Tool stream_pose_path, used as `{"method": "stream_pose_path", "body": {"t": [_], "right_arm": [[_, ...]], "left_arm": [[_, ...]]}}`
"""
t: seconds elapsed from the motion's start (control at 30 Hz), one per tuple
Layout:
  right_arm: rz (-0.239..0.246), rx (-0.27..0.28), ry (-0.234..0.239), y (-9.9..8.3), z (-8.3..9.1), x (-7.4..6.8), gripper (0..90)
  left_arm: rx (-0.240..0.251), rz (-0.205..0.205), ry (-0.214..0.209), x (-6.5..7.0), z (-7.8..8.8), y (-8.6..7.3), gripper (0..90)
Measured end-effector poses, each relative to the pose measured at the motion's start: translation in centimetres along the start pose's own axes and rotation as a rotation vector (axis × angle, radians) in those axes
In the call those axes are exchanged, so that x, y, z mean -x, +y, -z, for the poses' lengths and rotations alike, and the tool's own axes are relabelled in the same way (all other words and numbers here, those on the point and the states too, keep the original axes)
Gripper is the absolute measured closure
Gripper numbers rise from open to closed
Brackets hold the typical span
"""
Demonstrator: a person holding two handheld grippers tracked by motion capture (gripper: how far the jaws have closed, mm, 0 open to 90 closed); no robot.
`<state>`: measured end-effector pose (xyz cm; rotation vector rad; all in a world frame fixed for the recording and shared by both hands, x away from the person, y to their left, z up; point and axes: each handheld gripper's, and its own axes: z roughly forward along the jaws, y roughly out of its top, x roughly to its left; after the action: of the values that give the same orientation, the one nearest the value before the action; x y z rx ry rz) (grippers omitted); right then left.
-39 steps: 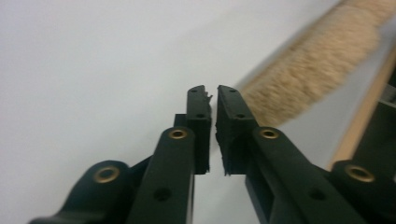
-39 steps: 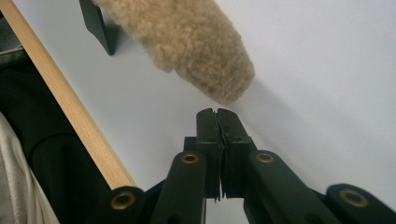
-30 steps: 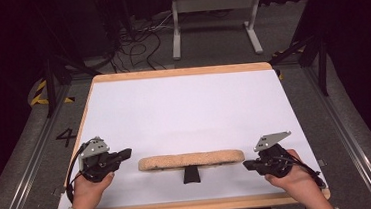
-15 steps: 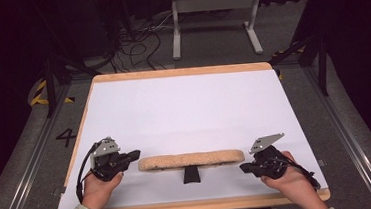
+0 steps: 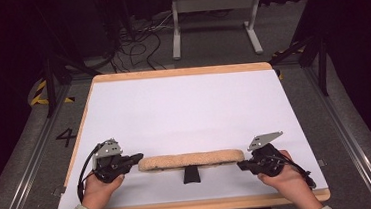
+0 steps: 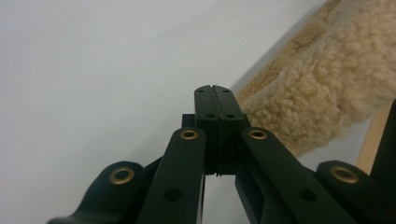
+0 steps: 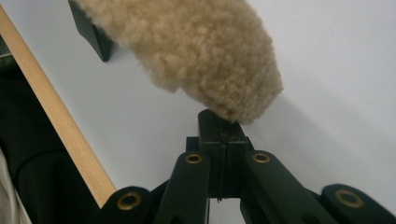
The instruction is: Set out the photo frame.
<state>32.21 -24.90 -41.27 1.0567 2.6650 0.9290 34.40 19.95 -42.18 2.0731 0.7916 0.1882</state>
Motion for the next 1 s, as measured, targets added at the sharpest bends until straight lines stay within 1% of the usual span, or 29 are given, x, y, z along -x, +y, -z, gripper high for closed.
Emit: {"method": "stream_pose_path", "body": {"t": [0.07, 0.1, 0.2, 0.23, 0.3, 0.43, 0.5, 0.53, 0.6, 0.67, 0.77, 0.8, 0.9, 1.0], "right_arm": [[-0.008, 0.002, -0.005, 0.1, -0.1, 0.1, 90.0], [-0.014, 0.004, -0.008, 0.2, -0.2, 0.1, 90.0], [-0.018, 0.005, -0.014, 0.4, -0.3, 0.3, 90.0], [-0.029, 0.004, -0.014, 0.8, -0.7, 0.6, 90.0], [-0.033, 0.003, -0.016, 1.0, -0.8, 0.7, 90.0], [-0.047, 0.007, -0.036, 2.0, -1.7, 1.3, 90.0], [-0.067, 0.019, -0.042, 2.5, -2.1, 1.8, 90.0], [-0.077, 0.027, -0.045, 2.7, -2.3, 2.1, 90.0], [-0.091, 0.032, -0.048, 3.0, -2.5, 2.4, 90.0], [-0.108, 0.043, -0.053, 3.4, -2.9, 2.7, 90.0], [-0.121, 0.052, -0.065, 3.9, -3.3, 3.1, 90.0], [-0.121, 0.052, -0.065, 3.9, -3.3, 3.1, 90.0], [-0.144, 0.066, -0.069, 4.4, -3.8, 3.6, 90.0], [-0.157, 0.079, -0.076, 5.0, -4.2, 3.9, 90.0]], "left_arm": [[0.0, -0.004, -0.002, 0.0, 0.0, 0.0, 90.0], [0.0, -0.013, -0.009, 0.0, 0.1, -0.1, 90.0], [-0.001, -0.012, -0.019, 0.0, 0.1, -0.1, 90.0], [-0.002, -0.013, -0.025, 0.0, 0.1, -0.1, 90.0], [-0.002, -0.012, -0.029, 0.1, 0.1, -0.1, 90.0], [-0.001, -0.025, -0.043, 0.3, 0.1, 0.0, 90.0], [0.001, -0.022, -0.047, 0.3, 0.2, 0.0, 90.0], [-0.002, -0.028, -0.057, 0.4, 0.2, 0.0, 90.0], [-0.004, -0.027, -0.068, 0.5, 0.2, -0.1, 90.0], [-0.005, -0.034, -0.075, 0.6, 0.2, -0.1, 90.0], [-0.007, -0.045, -0.097, 0.9, 0.2, -0.1, 90.0], [-0.007, -0.045, -0.097, 0.9, 0.2, -0.1, 90.0], [-0.009, -0.061, -0.116, 1.2, 0.1, 0.0, 90.0], [-0.026, -0.07, -0.143, 1.4, 0.0, 0.0, 90.0]]}}
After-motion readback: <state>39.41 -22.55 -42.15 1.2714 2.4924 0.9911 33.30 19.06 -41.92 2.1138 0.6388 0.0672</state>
